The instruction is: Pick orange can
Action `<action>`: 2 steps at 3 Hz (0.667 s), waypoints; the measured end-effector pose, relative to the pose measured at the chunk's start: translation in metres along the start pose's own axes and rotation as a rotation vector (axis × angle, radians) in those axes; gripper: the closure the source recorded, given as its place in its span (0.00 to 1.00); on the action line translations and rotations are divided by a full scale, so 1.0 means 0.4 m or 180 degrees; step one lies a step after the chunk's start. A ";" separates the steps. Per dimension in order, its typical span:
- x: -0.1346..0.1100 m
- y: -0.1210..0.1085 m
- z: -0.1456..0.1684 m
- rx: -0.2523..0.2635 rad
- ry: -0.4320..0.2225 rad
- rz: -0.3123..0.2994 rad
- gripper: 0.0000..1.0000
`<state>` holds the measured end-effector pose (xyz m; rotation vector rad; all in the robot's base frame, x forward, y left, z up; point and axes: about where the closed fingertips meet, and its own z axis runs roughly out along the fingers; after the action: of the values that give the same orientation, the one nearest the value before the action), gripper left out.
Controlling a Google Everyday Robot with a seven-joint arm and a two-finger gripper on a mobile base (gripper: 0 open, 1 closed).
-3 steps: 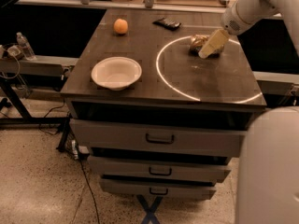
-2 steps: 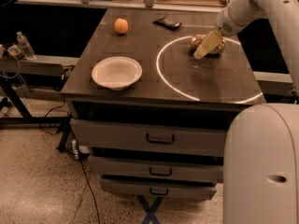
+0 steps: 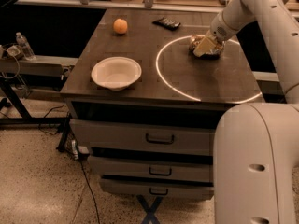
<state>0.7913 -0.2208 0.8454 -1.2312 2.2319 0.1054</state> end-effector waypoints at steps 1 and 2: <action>0.005 0.007 -0.004 -0.0036 0.0008 -0.0002 0.80; 0.003 0.006 -0.006 -0.0037 0.0008 -0.0002 1.00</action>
Offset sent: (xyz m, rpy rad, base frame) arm -0.0836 0.0140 0.0352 0.1252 0.0145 0.1279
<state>0.7876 -0.2212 0.8461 -1.2390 2.2360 0.1167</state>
